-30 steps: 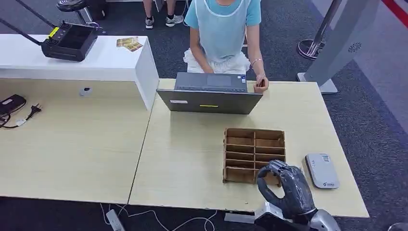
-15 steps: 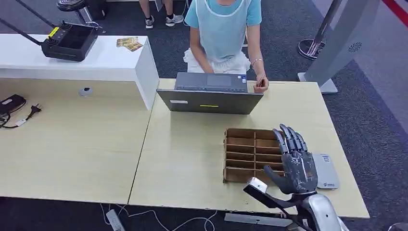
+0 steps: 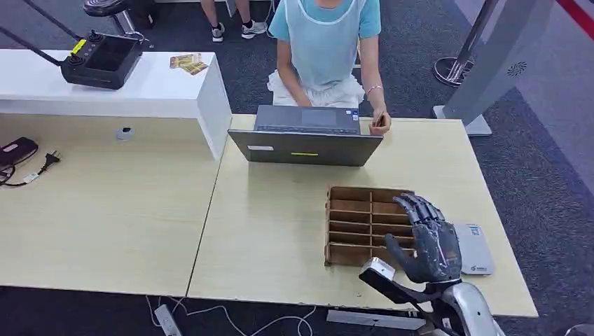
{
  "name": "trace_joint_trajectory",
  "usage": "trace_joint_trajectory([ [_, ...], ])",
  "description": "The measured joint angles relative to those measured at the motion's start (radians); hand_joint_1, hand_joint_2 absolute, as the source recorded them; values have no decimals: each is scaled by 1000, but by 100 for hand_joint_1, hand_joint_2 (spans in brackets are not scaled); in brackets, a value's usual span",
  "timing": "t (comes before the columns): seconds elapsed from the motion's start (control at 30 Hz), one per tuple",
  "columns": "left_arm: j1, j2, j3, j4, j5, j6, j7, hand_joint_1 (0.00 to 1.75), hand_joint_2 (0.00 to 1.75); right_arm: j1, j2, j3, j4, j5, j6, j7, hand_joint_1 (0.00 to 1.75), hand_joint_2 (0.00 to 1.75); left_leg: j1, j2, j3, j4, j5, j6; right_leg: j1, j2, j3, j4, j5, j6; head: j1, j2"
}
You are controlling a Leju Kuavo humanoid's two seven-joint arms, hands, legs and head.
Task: Pass the card to the sensor for recognition and then transmit it.
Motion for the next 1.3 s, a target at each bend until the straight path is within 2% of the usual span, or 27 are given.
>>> trace_joint_trajectory([
  [0.03,0,0,0,0,0,0,-2,0,0,6,-2,-3,-8,-5,-3,-2,110,175,0,0,0,0,0,0,0,0,0,0,0,0,0,0],
  [0.1,1,0,0,0,0,3,-4,0,0,19,-7,-17,-25,-21,-10,-14,112,175,0,0,0,0,0,0,0,0,0,0,0,0,0,0],
  [0.17,2,0,0,0,1,3,-10,0,0,33,-10,-30,-42,-51,-14,-36,103,175,0,0,0,0,0,0,0,0,0,0,0,0,0,0],
  [0.23,2,0,0,0,4,3,-14,0,0,47,-12,-47,-59,-75,-14,-55,105,175,0,0,0,0,0,0,0,0,0,0,0,0,0,0],
  [0.3,3,0,0,0,4,3,-16,0,0,61,-13,-65,-76,-86,-14,-69,96,175,0,0,0,0,0,0,0,0,0,0,0,0,0,0],
  [0.33,3,0,0,0,2,3,-18,0,0,67,-13,-73,-82,-92,-10,-78,75,175,0,0,0,0,0,0,0,0,0,0,0,0,0,0],
  [0.37,4,0,0,0,0,3,-20,0,0,73,-13,-81,-87,-94,-2,-91,42,175,0,0,0,0,0,0,0,0,0,0,0,0,0,0],
  [0.53,4,0,0,0,-8,-4,-26,0,0,85,-13,-93,-93,-96,30,-119,58,175,0,0,0,0,0,0,0,0,0,0,0,0,0,0],
  [0.7,5,0,0,2,-36,-14,-34,0,0,92,-13,-92,-80,-49,55,-94,54,175,0,0,0,0,0,0,0,0,0,0,0,0,0,0],
  [0.87,5,2,-6,3,-60,-22,-38,0,0,93,-13,-84,-50,-10,63,-67,80,175,0,0,0,0,0,0,0,0,0,0,0,0,0,0],
  [1.3,8,11,-26,7,-96,-30,-55,0,0,93,-13,-64,7,47,63,-23,86,175,0,0,0,0,0,0,0,0,0,0,0,0,0,0],
])
